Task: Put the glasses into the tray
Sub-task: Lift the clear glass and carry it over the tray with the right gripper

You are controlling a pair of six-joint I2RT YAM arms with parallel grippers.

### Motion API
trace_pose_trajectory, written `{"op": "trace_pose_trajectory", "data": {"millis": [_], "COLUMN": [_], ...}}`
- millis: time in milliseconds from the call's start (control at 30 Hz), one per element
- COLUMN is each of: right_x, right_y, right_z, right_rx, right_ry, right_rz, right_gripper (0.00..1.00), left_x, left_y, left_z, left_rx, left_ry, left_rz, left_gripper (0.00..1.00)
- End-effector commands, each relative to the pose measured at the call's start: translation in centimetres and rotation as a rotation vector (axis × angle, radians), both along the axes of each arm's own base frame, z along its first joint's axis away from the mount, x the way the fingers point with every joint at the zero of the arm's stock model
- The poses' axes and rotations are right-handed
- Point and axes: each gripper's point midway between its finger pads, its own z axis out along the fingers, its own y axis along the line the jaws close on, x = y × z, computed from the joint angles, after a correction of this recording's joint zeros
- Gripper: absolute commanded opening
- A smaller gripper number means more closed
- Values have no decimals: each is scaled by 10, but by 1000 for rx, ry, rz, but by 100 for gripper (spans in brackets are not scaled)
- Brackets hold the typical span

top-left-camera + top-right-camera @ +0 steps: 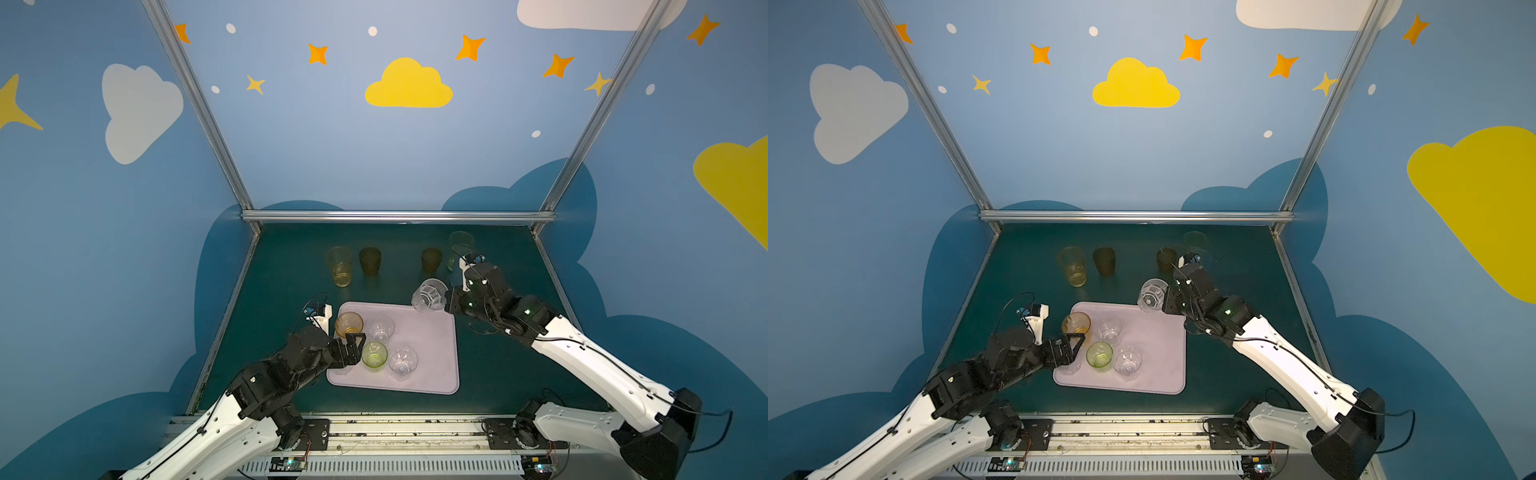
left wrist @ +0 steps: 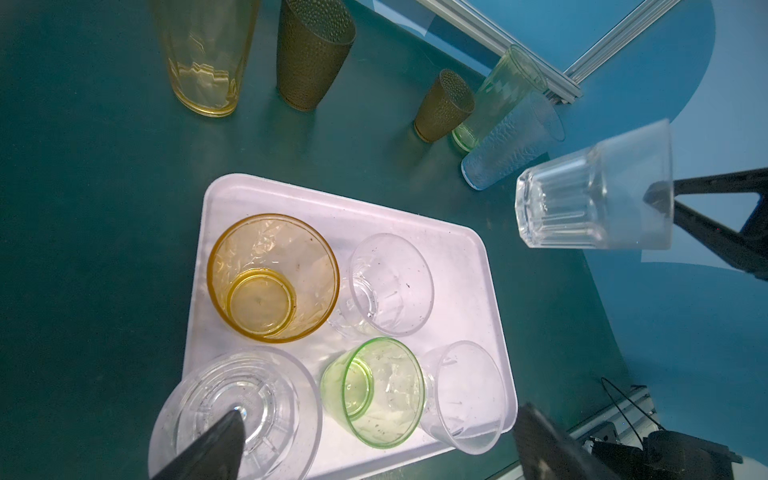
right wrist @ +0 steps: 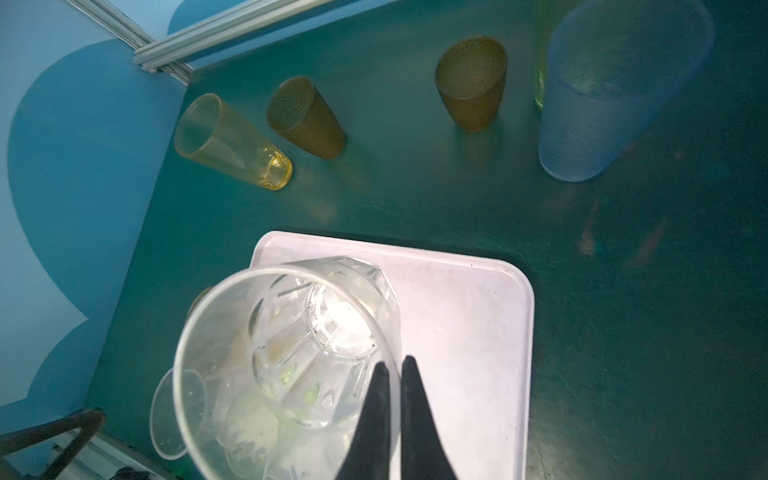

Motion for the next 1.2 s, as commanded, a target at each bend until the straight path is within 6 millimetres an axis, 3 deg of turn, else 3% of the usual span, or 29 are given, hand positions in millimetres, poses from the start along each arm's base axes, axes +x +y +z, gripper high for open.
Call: {"op": "trace_pose_trajectory", "data": {"millis": [0,333,600,1167], "right_x": [-10,-25,-28,-20], "right_y": [-8,-26,-23,23], "right_z": [-9,-43,-59,-94], "right_rx": [1,-66,-68,-104], "right_ry": [20,78,108,185], "right_rz": [-32,-76,-81,-13], "right_gripper": [0,0,0,0], "left_x": [6,15,19,20], "left_y": [-2,-7,-14,-27], "left_z": [-1,5,11,0], "left_rx": [3,2,-15,-17], "left_ry": [-22,-41,-51,-7], "left_rz": [5,21,5,-27], "left_gripper": [100,100,100,100]}}
